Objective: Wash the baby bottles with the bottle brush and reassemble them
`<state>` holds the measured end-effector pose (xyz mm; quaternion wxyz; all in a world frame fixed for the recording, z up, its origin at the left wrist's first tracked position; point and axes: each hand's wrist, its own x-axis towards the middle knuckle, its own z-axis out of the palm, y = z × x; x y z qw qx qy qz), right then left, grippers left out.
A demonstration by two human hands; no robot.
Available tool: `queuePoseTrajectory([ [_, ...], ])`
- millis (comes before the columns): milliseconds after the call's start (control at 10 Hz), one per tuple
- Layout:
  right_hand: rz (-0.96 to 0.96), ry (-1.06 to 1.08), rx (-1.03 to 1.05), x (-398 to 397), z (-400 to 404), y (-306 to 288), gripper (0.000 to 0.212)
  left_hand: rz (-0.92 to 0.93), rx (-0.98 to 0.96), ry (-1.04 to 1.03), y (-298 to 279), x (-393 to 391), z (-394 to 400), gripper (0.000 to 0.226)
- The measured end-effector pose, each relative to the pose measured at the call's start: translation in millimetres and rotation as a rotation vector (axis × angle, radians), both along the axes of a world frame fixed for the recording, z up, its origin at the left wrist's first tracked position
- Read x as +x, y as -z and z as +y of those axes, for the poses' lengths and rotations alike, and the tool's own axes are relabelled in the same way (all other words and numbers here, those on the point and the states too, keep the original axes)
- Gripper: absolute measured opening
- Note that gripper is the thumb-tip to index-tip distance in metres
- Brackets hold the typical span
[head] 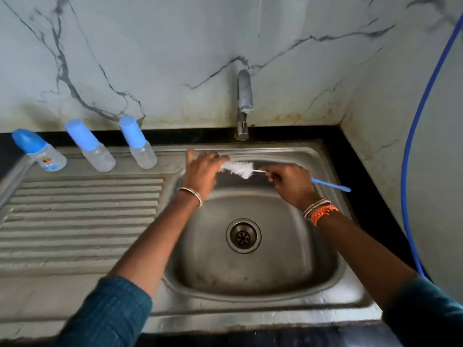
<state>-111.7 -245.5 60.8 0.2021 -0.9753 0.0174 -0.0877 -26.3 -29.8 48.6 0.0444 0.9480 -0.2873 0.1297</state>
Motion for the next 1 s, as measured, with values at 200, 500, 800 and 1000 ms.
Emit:
queuePoseTrajectory([
  [200, -0.032, 0.060, 0.144, 90.6, -55.1, 24.5, 0.013, -0.151, 0.135, 0.025, 3.7, 88.4, 18.4, 0.043],
  [500, 0.015, 0.231, -0.178, 175.3, -53.1, 41.9, 0.030, -0.087, 0.184, 0.024, 19.6, 146.9, -6.1, 0.051],
  [800, -0.057, 0.161, -0.195, 157.3, -64.8, 62.2, 0.037, -0.064, 0.052, 0.023, 35.9, 134.0, 1.6, 0.065],
  [1000, -0.107, 0.309, -0.053, 140.1, -41.9, 38.0, 0.061, -0.119, -0.245, 0.007, 35.1, 101.6, -5.5, 0.058],
])
